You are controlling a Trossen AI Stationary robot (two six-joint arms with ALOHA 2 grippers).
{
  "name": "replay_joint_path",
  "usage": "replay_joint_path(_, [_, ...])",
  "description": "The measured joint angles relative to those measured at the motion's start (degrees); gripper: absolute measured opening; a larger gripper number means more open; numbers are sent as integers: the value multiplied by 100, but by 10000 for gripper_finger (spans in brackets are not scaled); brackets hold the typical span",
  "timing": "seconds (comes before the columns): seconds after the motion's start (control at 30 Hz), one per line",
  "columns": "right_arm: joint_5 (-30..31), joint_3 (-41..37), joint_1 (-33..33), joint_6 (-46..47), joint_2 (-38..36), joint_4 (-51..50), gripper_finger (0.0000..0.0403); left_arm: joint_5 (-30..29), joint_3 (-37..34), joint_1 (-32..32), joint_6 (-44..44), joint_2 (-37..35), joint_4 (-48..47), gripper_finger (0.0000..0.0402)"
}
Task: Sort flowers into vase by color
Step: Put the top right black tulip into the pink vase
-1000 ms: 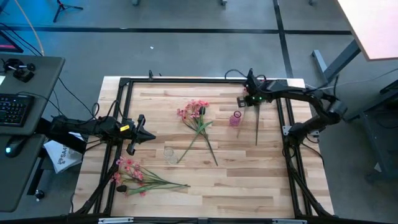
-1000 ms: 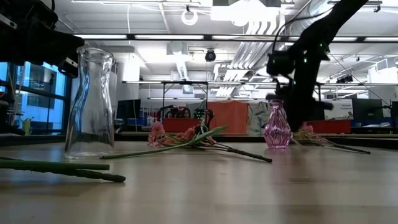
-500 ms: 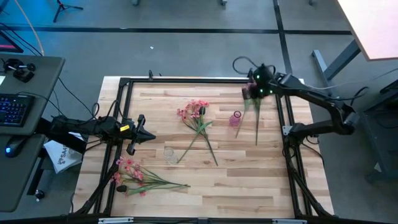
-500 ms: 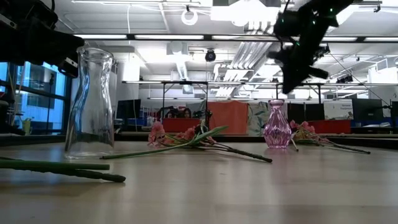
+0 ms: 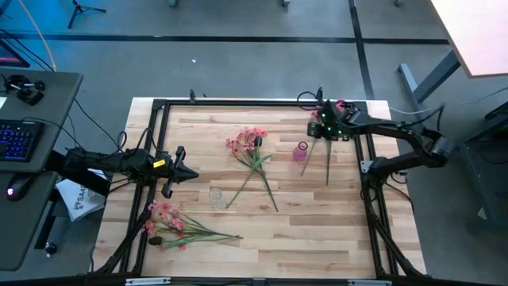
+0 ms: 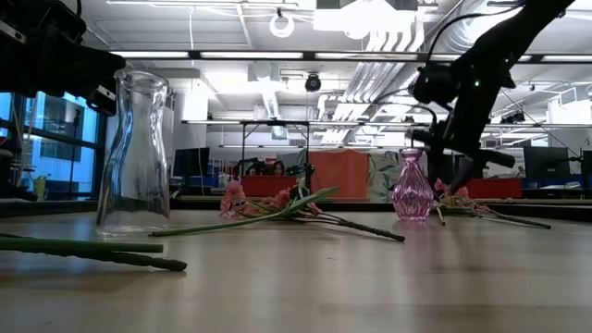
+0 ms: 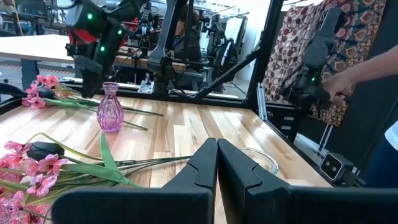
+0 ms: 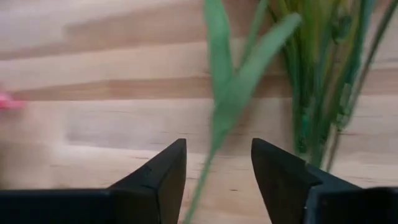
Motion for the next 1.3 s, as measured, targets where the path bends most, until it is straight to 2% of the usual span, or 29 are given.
replay_joint_path(0.27, [-111, -1, -40, 511, 862, 665, 179, 0, 0, 0, 2, 0, 0, 1])
replay_joint_path(0.47, [190, 18, -35, 592, 1150, 831, 170, 0, 0, -1, 0, -1, 0, 1])
replay_joint_path(0.57, [321, 12, -33, 258, 1129, 826, 124, 0, 0, -1, 0, -1, 2, 1])
replay_joint_path(0.67, [513, 96, -49, -21, 1037, 873, 35, 0, 0, 0, 0, -1, 2, 1])
replay_joint_path(0.7, [535, 188, -54, -170, 956, 1028, 19, 0, 0, -2, 0, -1, 1, 1])
replay_joint_path(0.83, [228, 683, -46, -1075, 457, 1666, 15, 0, 0, 0, 0, 0, 2, 1])
replay_joint_path(0.97, [-518, 1232, 45, -2636, -180, 2396, 8, 0, 0, 0, 0, -2, 2, 1])
replay_joint_path(1.07, [-1169, 1349, 266, -3587, -624, 2583, 7, 0, 0, 0, 0, -1, 2, 1])
replay_joint_path(1.17, [-1637, 1257, 515, -3660, -973, 2454, 4, 0, 0, 0, 0, -2, 2, 1])
replay_joint_path(1.3, [-1513, 912, 849, -3453, -1419, 2791, 3, 0, 0, 0, 0, 0, 1, 1])
